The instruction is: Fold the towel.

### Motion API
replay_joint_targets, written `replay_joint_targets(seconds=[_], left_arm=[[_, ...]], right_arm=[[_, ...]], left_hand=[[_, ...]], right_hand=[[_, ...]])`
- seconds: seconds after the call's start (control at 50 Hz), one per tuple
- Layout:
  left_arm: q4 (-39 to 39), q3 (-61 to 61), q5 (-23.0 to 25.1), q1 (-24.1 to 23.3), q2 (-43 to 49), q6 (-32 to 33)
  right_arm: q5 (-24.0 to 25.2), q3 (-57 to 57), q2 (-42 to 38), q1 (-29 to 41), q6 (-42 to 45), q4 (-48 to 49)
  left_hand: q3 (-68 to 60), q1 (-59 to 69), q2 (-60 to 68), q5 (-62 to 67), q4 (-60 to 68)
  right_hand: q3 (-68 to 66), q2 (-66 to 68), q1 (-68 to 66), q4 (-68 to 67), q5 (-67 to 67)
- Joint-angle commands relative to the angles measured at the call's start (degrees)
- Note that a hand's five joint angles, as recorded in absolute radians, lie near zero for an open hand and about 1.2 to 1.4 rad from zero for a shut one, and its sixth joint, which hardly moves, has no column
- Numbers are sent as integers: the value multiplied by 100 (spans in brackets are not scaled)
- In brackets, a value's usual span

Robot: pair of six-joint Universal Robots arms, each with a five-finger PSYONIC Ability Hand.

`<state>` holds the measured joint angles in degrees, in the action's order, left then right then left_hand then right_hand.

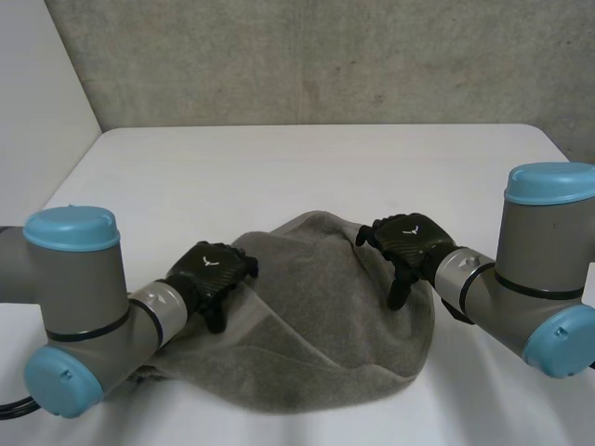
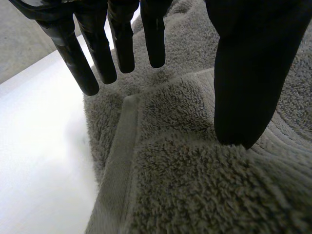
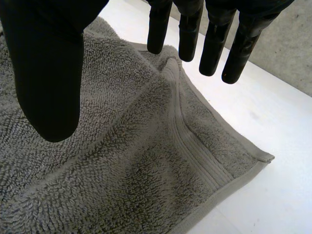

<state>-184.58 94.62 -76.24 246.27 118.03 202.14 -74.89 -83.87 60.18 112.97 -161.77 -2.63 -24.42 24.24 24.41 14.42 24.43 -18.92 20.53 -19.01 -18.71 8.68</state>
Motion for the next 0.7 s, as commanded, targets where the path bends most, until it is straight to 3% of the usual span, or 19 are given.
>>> replay_joint_targets(seconds=[0.02,0.12,0.16,0.28,0.32,0.36,0.6,0.7], left_arm=[[-34,-136,-14,-88,176,19],[-34,-207,-23,-106,273,19],[-43,-207,-23,-106,282,19],[-43,-189,-67,-132,256,19],[-43,-172,-198,-150,194,19],[-43,-146,-286,-176,142,19],[-131,136,-550,-273,-351,1],[-140,540,-541,-264,-1194,1]], right_arm=[[0,-7,-33,-56,-4,26],[0,-7,-42,-56,5,26],[0,2,-59,-56,5,44],[0,2,-68,-109,5,52],[-9,11,-77,-118,14,61],[-17,11,-77,-118,14,61],[-44,134,-95,-162,93,52],[88,335,151,-302,329,-227]], left_hand=[[-564,581,565,563,563],[-1186,1204,1187,1186,1186],[-2240,2258,2241,2240,2239],[-3861,3879,3862,3861,3860],[-5232,5250,5233,5232,5231],[-5555,5572,5555,5554,5554],[-5558,5576,5559,5558,5557],[-5558,5576,5559,5558,5557]], right_hand=[[93,-254,102,72,-69],[110,-271,119,89,-86],[110,-271,119,89,-86],[127,-288,135,106,-103],[127,-288,135,106,-103],[127,-288,135,106,-103],[413,-574,421,392,-389],[892,-1053,901,871,-868]])
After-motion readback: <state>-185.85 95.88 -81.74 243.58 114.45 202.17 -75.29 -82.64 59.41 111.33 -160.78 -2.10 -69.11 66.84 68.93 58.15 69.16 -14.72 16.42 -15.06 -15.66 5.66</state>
